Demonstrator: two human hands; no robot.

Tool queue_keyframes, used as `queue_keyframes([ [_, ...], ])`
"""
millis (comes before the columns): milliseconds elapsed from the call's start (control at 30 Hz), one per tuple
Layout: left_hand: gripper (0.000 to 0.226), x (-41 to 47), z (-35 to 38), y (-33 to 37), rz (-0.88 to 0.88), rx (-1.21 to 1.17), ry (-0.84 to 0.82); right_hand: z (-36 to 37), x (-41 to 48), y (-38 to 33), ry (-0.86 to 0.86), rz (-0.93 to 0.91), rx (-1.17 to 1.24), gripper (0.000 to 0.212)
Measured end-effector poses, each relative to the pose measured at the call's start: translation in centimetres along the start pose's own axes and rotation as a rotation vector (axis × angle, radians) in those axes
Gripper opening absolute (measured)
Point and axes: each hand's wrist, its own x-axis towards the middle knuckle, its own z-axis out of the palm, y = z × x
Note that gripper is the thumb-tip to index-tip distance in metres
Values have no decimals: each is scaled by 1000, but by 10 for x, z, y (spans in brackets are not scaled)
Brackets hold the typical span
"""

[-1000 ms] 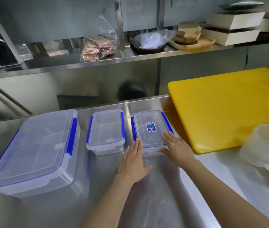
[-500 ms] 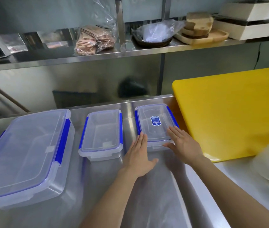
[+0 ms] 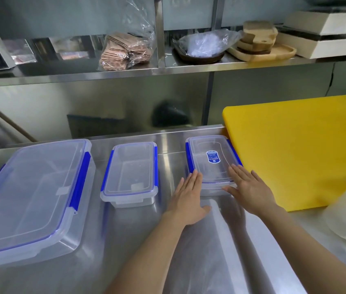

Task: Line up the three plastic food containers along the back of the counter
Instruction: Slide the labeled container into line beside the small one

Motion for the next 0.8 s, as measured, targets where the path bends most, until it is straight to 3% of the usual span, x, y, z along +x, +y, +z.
queue_keyframes([
  [100,81,-9,-14,-13,-18,-39,144,-7,-1,-12,60,0,-30,71],
  [233,66,-40,-37,-58,-194,-124,545,-22,-2,-60,283,-128,95,61],
  [300,60,-55,-43,-89,-335,-122,687,-22,0,-90,226,-151,225,58],
  [433,63,-70,-47,-140,-591,-380,522,1,10,-149,69,-286,347,65],
  [533,65,-72,-43,-149,-570,-581,457,19,22,-185,-34,-324,352,72],
  [667,67,-91,-39,-159,-618,-658,470,33,21,-214,-87,-366,208,79],
  [800,70,-81,-38,-142,-590,-637,460,28,25,-190,-19,-351,181,121],
])
